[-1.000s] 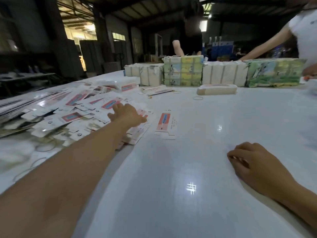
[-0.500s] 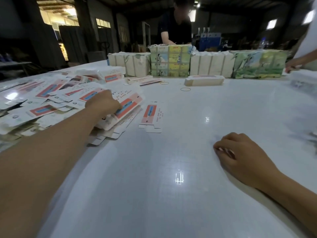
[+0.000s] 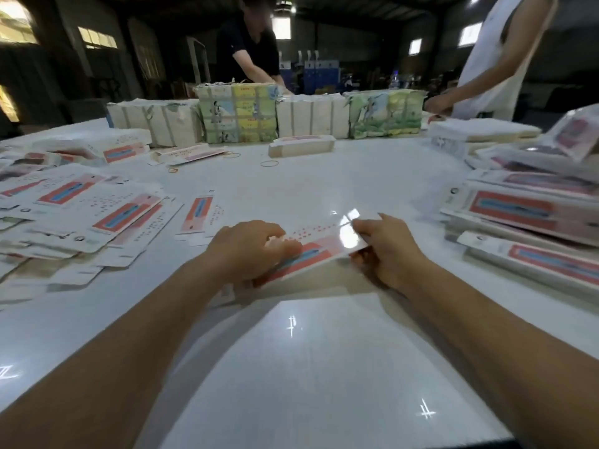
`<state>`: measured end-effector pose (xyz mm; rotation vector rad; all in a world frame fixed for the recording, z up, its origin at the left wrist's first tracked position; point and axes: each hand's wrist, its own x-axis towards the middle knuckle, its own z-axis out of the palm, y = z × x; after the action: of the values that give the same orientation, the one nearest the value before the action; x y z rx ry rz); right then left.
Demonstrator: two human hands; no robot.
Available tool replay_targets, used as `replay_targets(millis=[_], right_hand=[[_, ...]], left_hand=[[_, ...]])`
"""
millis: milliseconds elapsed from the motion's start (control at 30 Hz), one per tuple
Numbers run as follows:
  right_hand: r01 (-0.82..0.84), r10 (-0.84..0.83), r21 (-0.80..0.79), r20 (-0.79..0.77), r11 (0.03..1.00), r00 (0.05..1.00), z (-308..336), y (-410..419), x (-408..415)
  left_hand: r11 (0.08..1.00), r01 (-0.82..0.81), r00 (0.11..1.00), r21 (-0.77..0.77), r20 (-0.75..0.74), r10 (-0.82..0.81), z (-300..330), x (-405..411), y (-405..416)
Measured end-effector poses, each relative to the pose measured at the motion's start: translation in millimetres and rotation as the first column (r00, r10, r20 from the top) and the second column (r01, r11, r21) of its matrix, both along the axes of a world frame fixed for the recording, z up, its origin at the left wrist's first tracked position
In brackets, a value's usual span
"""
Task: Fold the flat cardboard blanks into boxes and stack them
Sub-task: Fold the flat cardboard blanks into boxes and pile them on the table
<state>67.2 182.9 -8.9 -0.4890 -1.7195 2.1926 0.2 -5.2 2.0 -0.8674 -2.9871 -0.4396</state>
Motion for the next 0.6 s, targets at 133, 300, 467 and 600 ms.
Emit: replay_targets(millis=[133, 300, 467, 600], right_hand=[[-0.048, 0.047, 0.099, 0.007, 0.994, 0.999, -1, -4, 2], [0.07, 0.021, 0.582, -0.148, 0.81, 0.989, -10, -3, 5], [0.138, 0.033, 0.8, -0.193, 0.584, 0.981, -16, -6, 2], [-0.051, 0.077, 0.452, -0.039, 0.891, 0.996, -14, -15, 2]], left_hand=[[0.998, 0.06, 0.993, -0.03, -0.097, -0.062, -7, 16, 25], [0.997, -0.021, 0.975, 0.074, -0.219, 0.037, -23, 20, 24], [0.988, -0.098, 0.944, 0.115, -0.303, 0.129, -21, 21, 18], [0.992, -0.111, 0.915, 0.059, -0.384, 0.126, -19, 29, 19]])
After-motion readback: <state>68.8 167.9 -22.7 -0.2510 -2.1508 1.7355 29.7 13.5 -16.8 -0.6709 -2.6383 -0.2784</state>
